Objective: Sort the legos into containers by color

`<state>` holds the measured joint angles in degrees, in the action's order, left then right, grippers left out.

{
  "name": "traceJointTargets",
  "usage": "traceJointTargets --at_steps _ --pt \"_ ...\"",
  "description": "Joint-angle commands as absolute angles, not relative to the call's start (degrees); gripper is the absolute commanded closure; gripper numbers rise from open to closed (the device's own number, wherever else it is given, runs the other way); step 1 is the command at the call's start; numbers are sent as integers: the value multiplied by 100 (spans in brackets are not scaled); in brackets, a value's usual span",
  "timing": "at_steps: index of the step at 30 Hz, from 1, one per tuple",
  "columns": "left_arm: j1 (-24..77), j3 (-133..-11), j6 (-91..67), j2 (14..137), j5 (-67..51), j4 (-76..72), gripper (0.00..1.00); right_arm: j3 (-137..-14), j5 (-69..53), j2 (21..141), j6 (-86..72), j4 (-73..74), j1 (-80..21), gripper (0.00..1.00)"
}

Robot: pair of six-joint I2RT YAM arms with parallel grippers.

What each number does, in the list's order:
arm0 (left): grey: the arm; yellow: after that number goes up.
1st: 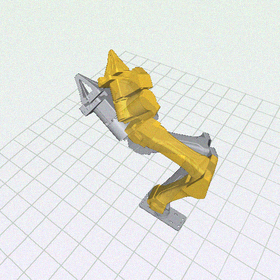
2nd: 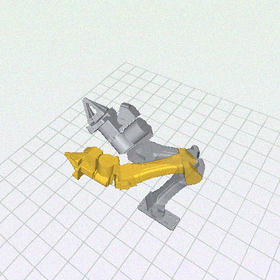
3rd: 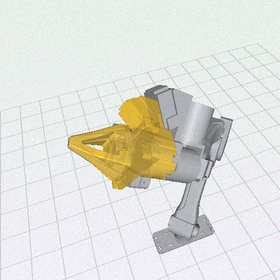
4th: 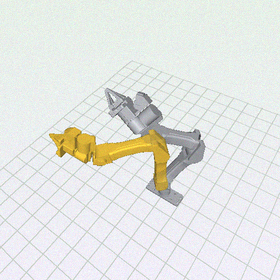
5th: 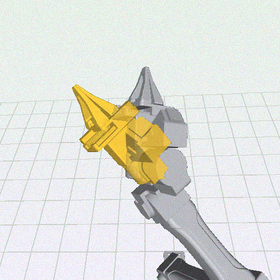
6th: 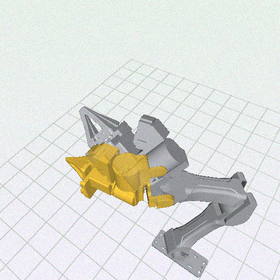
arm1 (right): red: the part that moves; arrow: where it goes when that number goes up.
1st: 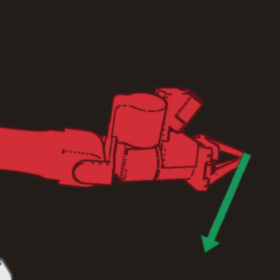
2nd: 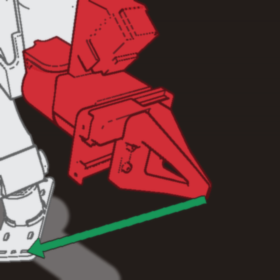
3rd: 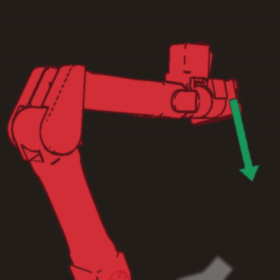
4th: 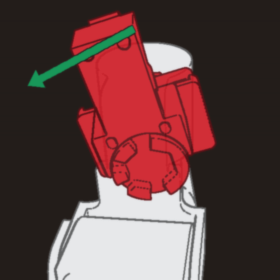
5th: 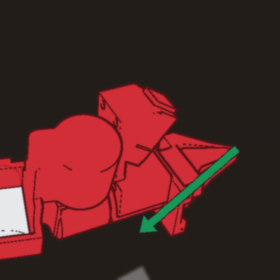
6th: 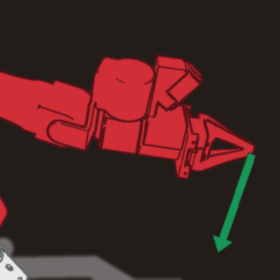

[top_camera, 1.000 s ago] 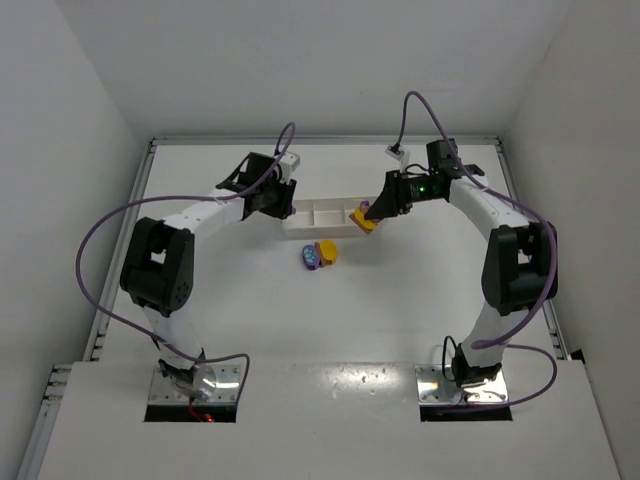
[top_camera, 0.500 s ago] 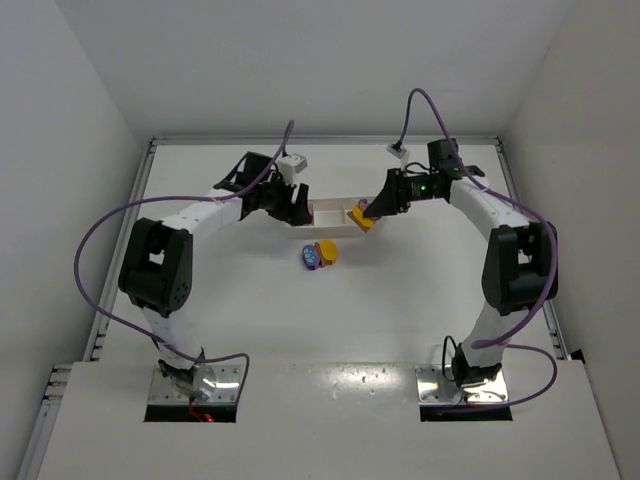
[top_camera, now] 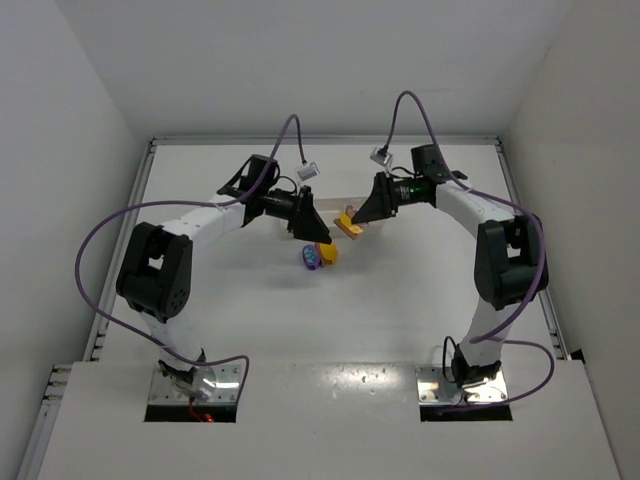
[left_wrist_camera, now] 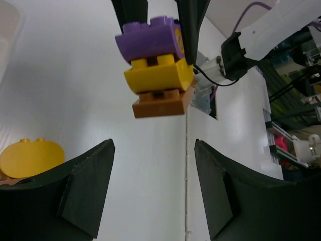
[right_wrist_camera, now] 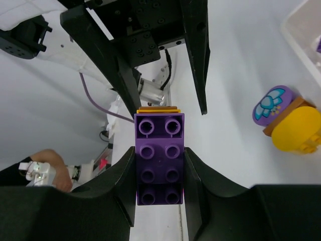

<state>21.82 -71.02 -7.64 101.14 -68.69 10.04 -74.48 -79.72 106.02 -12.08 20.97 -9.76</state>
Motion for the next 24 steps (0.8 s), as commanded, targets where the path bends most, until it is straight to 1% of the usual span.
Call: traceJointTargets --at_steps 1,12,24 --pt "2188 -7225 -896 10063 -7549 650 29 -7497 -8323 10591 -1248 1758 -1151 100" --pt "2241 -7400 -1002 10169 -7664 598 29 -7498 -8218 10652 -1248 1705 -1380 100" --pt "2241 -7505 -1107 10274 -7866 598 38 -7497 -8007 10652 -1020 1890 -1485 100"
